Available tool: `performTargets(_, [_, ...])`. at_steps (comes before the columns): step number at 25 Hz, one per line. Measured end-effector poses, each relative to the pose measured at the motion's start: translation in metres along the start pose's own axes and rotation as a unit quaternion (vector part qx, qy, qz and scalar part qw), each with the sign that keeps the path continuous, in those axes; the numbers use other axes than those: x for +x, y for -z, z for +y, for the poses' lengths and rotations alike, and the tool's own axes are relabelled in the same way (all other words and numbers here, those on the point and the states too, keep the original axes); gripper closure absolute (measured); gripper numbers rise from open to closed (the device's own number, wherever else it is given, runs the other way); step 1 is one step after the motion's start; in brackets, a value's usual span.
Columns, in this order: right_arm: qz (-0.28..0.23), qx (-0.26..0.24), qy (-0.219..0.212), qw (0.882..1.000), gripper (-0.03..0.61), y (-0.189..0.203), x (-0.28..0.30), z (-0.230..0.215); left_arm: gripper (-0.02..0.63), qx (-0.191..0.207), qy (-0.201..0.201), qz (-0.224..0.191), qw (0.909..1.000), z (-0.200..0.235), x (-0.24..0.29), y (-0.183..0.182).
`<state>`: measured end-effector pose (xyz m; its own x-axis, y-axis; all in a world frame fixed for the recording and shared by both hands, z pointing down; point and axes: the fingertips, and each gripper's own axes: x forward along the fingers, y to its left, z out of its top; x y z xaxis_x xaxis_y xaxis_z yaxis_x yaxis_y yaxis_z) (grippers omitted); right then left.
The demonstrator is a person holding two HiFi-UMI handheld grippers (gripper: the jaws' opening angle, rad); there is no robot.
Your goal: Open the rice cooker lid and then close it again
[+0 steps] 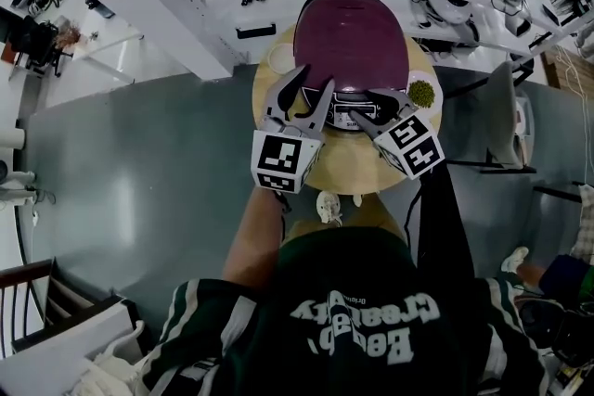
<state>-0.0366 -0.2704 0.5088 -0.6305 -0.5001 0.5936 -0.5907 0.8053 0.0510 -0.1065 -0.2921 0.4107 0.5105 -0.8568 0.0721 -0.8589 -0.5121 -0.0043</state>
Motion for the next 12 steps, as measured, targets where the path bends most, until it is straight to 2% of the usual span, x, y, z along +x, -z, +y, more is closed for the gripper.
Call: performTargets(12, [0.006,0.005,0.011,1.000,0.382,0.0028,0.0000,0.0030,0.465,0.005,0.001,-0.001,1.0000,-0.0010,0.0076,-0.0039])
